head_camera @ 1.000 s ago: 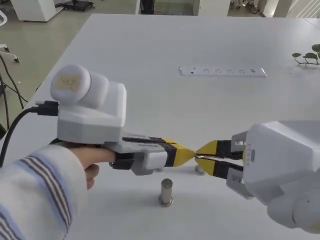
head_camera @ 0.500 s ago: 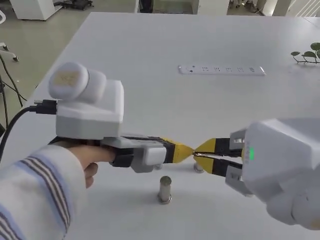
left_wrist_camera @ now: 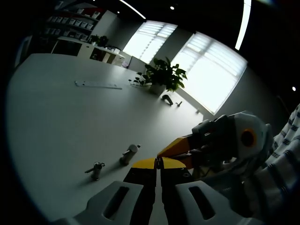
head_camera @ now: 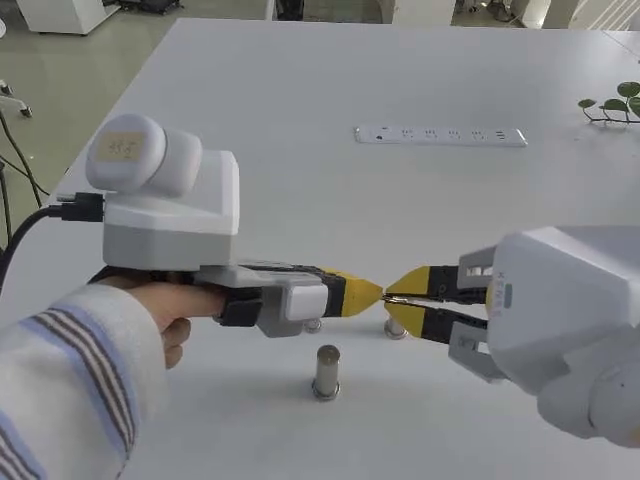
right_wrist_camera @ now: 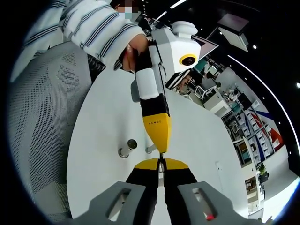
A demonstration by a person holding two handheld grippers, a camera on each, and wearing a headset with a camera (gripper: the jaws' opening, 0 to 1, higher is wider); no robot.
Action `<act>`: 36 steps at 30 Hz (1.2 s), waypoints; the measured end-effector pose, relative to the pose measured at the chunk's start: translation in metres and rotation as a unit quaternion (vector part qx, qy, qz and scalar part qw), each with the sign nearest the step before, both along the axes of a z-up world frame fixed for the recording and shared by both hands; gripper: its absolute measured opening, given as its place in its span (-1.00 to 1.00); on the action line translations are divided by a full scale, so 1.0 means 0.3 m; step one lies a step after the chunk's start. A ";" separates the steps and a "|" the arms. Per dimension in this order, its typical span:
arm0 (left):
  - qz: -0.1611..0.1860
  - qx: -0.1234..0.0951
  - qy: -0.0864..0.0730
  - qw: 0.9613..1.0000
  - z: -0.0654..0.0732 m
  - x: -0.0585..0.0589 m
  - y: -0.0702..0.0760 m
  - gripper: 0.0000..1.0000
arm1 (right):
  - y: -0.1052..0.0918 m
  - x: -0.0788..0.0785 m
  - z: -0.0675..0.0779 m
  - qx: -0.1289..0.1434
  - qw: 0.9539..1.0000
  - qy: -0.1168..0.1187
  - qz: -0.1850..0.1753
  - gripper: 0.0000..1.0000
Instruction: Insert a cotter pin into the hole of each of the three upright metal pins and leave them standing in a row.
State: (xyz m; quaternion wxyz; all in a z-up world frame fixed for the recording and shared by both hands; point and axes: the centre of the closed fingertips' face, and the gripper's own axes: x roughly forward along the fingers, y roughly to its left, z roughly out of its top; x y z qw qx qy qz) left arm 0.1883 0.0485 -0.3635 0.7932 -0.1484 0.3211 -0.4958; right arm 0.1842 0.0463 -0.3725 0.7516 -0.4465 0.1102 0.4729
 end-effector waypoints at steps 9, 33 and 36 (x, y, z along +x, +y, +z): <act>-0.001 -0.007 0.031 0.999 -0.007 -0.008 0.009 -1.00 | 0.007 -0.005 -0.003 -0.001 1.000 0.002 0.003 -1.00; -0.071 0.015 -0.099 0.992 0.031 -0.046 -0.004 -1.00 | -0.014 -0.017 -0.028 0.062 0.992 0.106 -0.025 -0.60; -0.089 0.014 -0.135 0.987 0.052 -0.061 -0.008 -1.00 | -0.022 -0.032 -0.054 0.111 0.976 0.185 -0.036 -0.59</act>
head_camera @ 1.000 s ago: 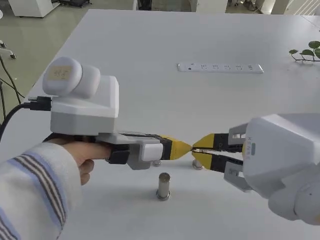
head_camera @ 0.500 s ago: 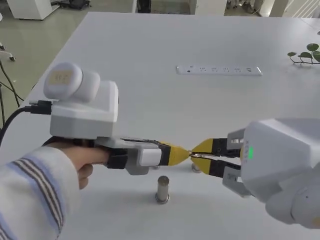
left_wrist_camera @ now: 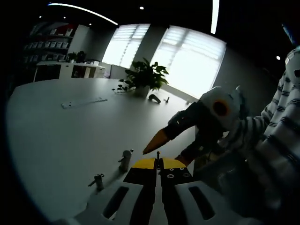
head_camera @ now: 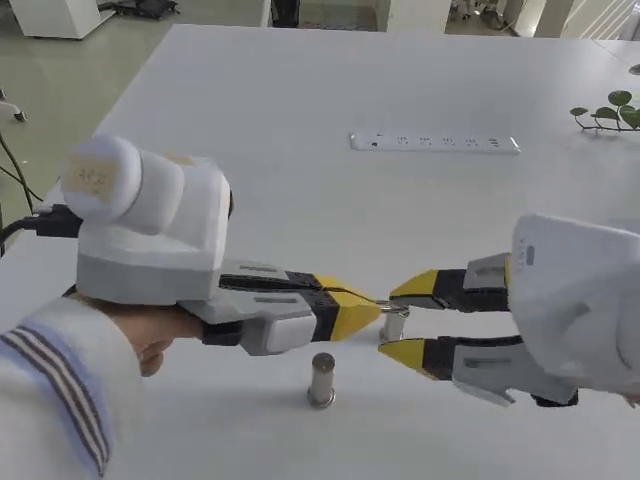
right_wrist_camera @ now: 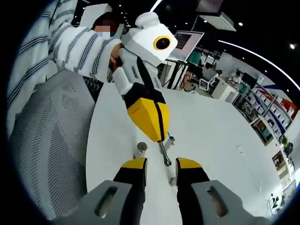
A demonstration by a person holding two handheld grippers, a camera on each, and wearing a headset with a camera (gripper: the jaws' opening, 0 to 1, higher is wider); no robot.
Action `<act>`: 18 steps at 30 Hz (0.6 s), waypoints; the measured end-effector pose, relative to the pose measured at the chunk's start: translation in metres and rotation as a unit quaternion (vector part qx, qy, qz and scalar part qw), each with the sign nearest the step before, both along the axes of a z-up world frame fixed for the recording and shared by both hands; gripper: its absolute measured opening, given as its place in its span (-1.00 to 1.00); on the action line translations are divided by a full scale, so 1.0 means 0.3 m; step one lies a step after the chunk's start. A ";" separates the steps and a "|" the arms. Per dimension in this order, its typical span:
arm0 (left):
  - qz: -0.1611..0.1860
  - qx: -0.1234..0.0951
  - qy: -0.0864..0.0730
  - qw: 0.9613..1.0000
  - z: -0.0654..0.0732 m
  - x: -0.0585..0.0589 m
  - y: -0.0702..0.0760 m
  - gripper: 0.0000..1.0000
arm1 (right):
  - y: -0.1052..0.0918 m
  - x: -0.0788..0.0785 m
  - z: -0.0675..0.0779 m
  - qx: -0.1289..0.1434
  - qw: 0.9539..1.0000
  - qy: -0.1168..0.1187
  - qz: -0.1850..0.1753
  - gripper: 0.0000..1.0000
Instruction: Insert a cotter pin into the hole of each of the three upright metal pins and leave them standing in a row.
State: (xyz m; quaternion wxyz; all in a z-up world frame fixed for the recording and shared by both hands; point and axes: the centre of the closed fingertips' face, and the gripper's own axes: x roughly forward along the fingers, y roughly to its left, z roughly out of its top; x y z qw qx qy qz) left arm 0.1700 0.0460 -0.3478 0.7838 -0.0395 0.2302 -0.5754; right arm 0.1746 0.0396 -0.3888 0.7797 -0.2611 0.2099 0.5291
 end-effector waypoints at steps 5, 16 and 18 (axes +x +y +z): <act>-0.047 0.024 -0.107 0.993 0.019 -0.028 -0.002 -1.00 | -0.009 -0.023 -0.003 0.049 0.997 0.065 0.005 -0.61; -0.096 0.049 -0.156 0.982 0.000 -0.064 0.000 -1.00 | 0.023 -0.066 0.025 0.083 0.991 0.101 0.031 -0.84; -0.099 0.051 -0.157 0.981 -0.003 -0.064 0.002 -1.00 | 0.023 -0.067 0.024 0.084 0.991 0.102 0.035 -0.95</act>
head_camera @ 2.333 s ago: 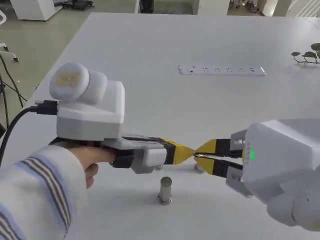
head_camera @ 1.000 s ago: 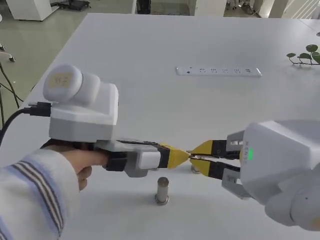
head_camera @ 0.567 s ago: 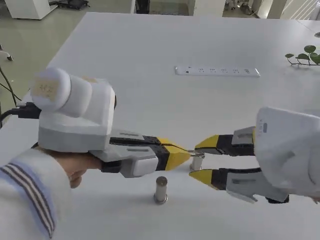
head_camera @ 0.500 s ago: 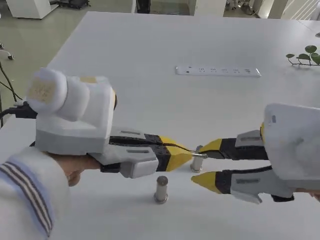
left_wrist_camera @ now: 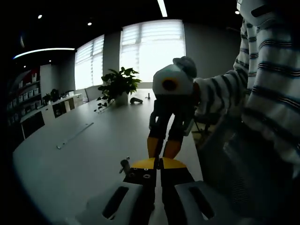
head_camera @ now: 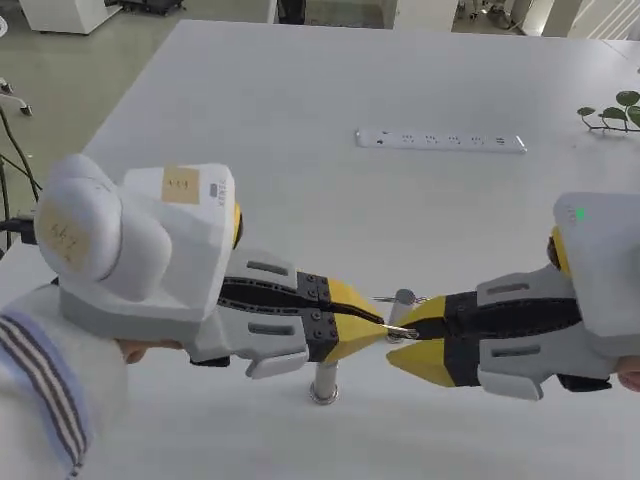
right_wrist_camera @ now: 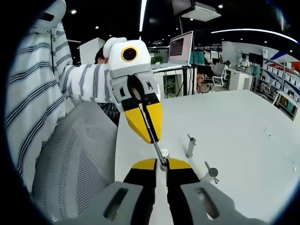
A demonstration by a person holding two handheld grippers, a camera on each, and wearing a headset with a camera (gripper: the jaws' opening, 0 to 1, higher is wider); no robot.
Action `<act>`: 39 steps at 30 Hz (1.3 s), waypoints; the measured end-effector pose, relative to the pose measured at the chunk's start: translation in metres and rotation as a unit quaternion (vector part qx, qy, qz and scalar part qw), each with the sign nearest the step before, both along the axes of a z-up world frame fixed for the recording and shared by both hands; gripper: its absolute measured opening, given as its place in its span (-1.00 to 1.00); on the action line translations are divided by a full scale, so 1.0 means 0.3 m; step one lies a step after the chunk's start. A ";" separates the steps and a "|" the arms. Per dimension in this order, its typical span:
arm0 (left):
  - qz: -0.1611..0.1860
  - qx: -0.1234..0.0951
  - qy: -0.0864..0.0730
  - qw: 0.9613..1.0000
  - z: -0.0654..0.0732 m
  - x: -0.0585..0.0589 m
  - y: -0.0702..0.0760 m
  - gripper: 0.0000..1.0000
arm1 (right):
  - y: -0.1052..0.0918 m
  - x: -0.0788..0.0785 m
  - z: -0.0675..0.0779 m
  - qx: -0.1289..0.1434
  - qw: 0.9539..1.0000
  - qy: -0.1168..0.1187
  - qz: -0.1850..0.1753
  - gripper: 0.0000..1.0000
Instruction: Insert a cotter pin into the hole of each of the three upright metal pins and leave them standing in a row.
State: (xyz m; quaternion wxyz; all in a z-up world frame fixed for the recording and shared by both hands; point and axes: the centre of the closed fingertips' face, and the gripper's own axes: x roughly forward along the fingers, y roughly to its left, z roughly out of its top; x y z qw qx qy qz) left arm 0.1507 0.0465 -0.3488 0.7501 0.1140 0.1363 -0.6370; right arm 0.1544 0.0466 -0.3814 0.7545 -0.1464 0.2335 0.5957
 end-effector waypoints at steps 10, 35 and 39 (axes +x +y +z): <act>-0.007 0.012 0.006 1.000 -0.042 -0.011 0.014 -1.00 | 0.004 -0.026 0.013 -0.004 1.000 -0.003 0.022 -1.00; 0.022 0.113 0.009 0.993 -0.243 0.056 0.096 -0.71 | -0.019 0.019 -0.186 -0.123 0.992 -0.022 0.022 -1.00; 0.017 0.119 0.009 0.993 -0.253 0.063 0.093 -0.81 | -0.021 0.013 -0.208 -0.132 0.991 -0.014 0.024 -1.00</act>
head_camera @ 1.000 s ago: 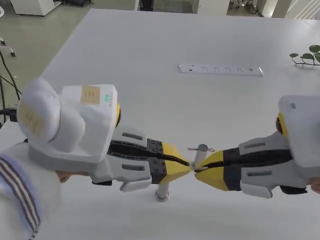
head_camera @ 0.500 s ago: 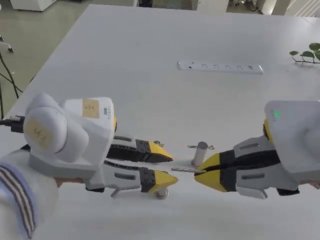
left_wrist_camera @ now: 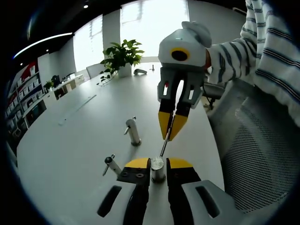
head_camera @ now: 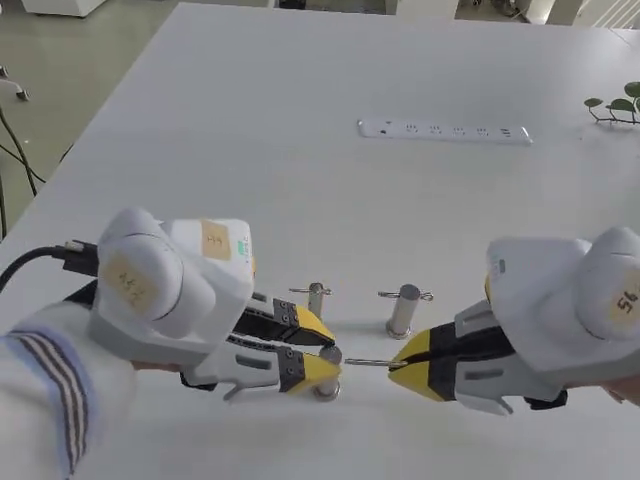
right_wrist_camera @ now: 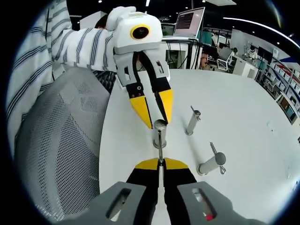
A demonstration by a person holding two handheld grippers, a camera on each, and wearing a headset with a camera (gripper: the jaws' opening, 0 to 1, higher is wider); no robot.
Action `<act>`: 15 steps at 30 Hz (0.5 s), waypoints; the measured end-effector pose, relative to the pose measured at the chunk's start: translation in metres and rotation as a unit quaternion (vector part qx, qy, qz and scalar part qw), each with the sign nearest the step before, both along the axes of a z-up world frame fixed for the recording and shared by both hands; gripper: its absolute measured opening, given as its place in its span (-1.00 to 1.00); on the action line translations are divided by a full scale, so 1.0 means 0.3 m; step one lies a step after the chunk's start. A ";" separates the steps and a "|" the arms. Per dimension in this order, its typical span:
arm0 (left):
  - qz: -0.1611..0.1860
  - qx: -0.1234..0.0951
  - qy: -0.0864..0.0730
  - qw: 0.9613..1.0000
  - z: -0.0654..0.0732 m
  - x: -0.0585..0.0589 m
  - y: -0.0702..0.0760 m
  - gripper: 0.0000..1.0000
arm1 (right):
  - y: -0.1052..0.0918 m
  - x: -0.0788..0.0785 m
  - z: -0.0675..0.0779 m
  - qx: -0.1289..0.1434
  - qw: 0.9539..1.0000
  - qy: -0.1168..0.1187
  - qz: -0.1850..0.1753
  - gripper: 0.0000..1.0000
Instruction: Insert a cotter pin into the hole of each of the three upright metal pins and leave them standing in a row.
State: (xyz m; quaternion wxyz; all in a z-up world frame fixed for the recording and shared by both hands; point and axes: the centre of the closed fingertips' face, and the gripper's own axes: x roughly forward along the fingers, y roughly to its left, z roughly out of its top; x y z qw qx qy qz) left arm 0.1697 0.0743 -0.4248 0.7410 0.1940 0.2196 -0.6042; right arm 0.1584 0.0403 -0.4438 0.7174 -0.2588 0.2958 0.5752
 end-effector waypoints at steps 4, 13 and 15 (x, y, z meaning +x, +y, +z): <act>-0.001 0.001 0.001 1.000 -0.003 0.004 -0.001 -0.83 | 0.013 -0.004 0.003 0.012 1.000 0.009 -0.008 -1.00; -0.005 0.021 0.000 1.000 -0.027 -0.001 0.017 -0.76 | 0.017 0.002 -0.003 0.018 0.999 0.015 -0.036 -1.00; -0.005 0.022 -0.001 1.000 -0.029 -0.002 0.019 -0.75 | 0.019 0.002 -0.003 0.019 0.999 0.019 -0.046 -1.00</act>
